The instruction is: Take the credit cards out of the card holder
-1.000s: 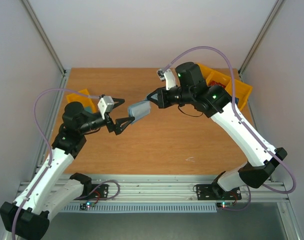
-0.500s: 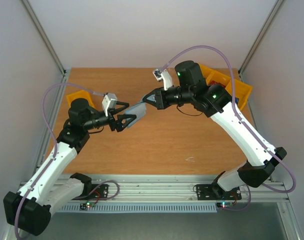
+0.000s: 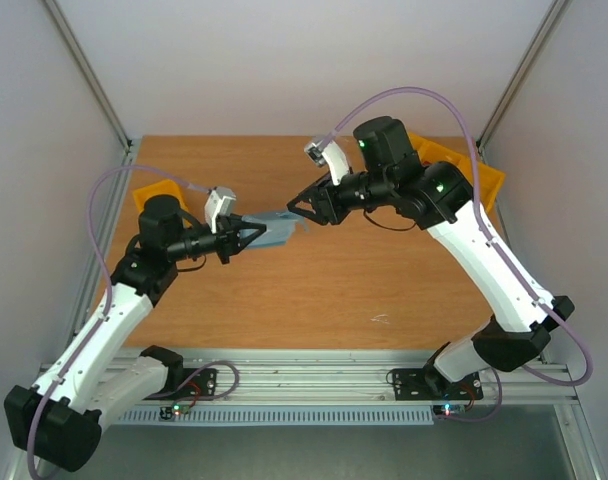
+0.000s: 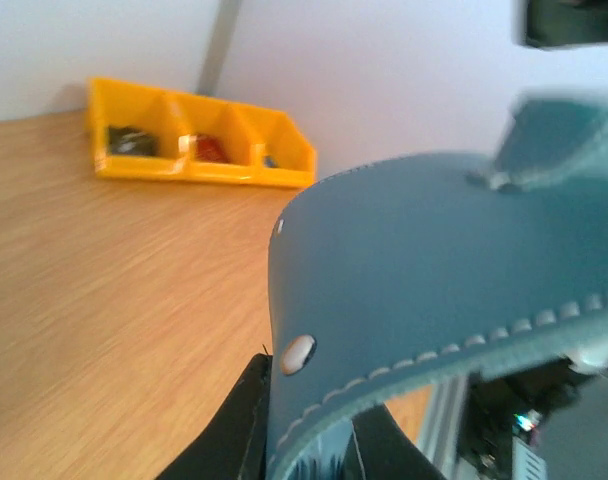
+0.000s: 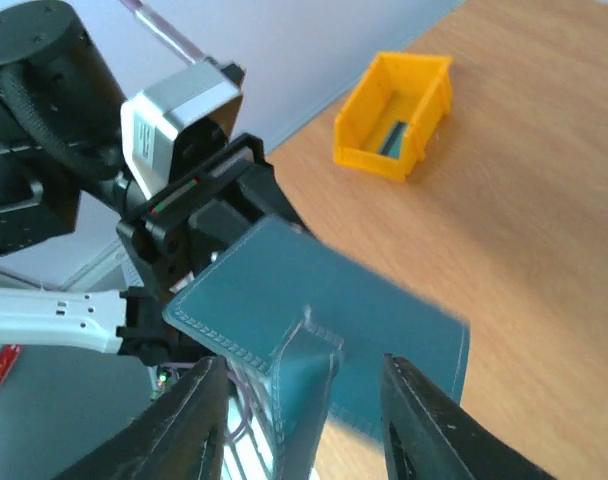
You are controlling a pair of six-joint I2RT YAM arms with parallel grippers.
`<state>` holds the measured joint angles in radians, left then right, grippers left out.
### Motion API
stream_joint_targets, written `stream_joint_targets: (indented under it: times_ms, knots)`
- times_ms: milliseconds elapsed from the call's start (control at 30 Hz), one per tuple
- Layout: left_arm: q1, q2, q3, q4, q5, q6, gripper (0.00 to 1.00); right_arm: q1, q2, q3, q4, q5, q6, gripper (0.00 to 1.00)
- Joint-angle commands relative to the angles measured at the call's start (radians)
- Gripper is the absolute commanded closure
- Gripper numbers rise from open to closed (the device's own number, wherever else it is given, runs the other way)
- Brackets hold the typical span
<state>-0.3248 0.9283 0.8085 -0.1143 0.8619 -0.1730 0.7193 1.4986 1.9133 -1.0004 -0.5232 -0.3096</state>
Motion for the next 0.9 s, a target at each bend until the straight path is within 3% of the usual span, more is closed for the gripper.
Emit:
stream_joint_targets:
  times_ms: [0,133,167,333,533,867]
  knots:
    - [-0.001,-0.02,0.084,-0.194,-0.274,-0.04,1.0,0.006,-0.011,0.021,-0.142,0.101,-0.19,0.52]
    - [0.0,-0.036,0.089,-0.166,-0.158,-0.042,1.0,0.021,-0.047,-0.087,-0.139,0.179,-0.314,0.32]
    - [0.0,-0.038,0.09,-0.156,-0.147,-0.044,1.0,0.045,-0.06,-0.112,-0.128,0.217,-0.367,0.23]
    - [-0.001,-0.028,0.093,-0.147,-0.125,-0.048,1.0,0.235,-0.101,-0.212,0.012,0.434,-0.537,0.02]
    - [-0.001,-0.033,0.087,-0.114,-0.023,-0.029,1.0,0.245,-0.113,-0.312,0.182,0.58,-0.64,0.02]
    - [-0.001,-0.045,0.089,-0.078,0.103,-0.011,1.0,0.189,-0.213,-0.398,0.266,0.474,-0.703,0.02]
